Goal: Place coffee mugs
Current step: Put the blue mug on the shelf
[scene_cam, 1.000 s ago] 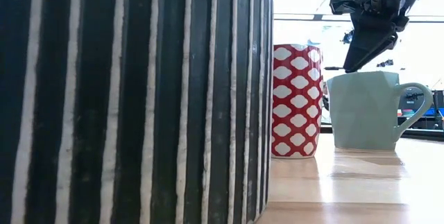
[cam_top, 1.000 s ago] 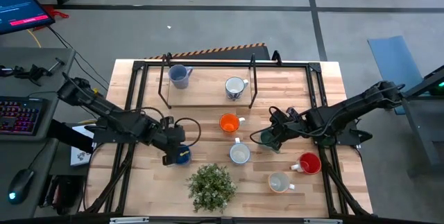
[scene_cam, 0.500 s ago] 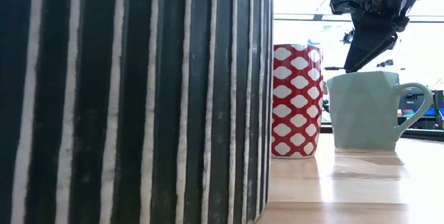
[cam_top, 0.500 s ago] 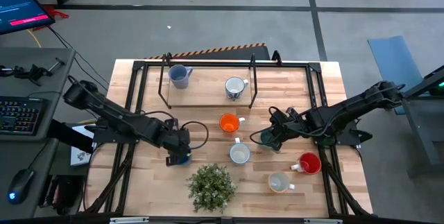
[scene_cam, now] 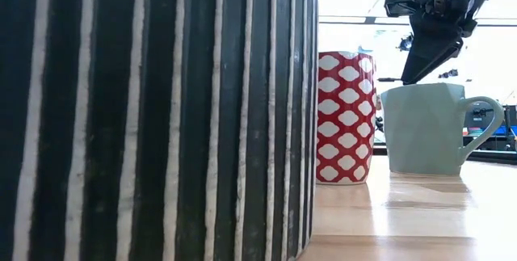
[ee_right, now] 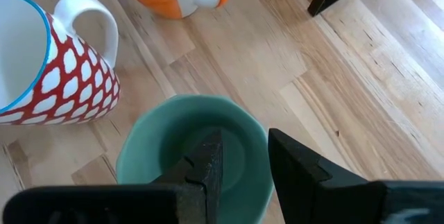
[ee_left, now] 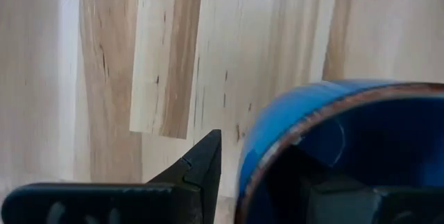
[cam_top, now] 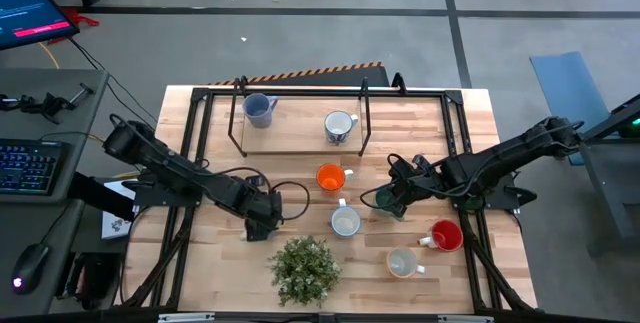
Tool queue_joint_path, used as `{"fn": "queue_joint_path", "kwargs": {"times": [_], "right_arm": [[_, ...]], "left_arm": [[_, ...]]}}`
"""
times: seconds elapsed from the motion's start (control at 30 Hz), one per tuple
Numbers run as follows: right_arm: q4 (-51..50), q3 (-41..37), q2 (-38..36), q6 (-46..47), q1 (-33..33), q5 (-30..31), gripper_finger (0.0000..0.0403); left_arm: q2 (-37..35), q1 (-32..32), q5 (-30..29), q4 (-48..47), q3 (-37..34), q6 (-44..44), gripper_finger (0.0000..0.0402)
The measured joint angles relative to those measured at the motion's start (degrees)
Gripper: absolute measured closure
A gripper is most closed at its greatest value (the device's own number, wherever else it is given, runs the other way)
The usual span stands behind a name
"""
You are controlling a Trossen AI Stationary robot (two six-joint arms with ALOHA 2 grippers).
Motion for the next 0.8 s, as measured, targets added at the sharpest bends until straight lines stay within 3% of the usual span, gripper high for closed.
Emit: {"fn": "queue_joint_path", "kwargs": {"times": [0.13,0.3,0.5,0.8], "right_arm": [[-0.12,0.0,-0.02,0.0,0.0,0.0,0.0307],[-0.31,0.0,-0.02,-0.02,0.0,0.0,0.0307],[-1.59,0.0,-0.02,-0.7,0.0,0.02,0.0307],[-1.92,-0.02,-0.02,-1.51,0.0,0.98,0.0307]], "left_arm": [[0.73,1.18,0.71,-0.25,0.0,1.51,0.0322],[0.01,2.97,1.47,-0.46,0.1,1.09,0.0389],[-0.94,5.45,0.66,-2.16,3.45,3.66,0.0396],[-3.57,13.55,0.81,-16.56,16.92,15.07,0.0398]]}}
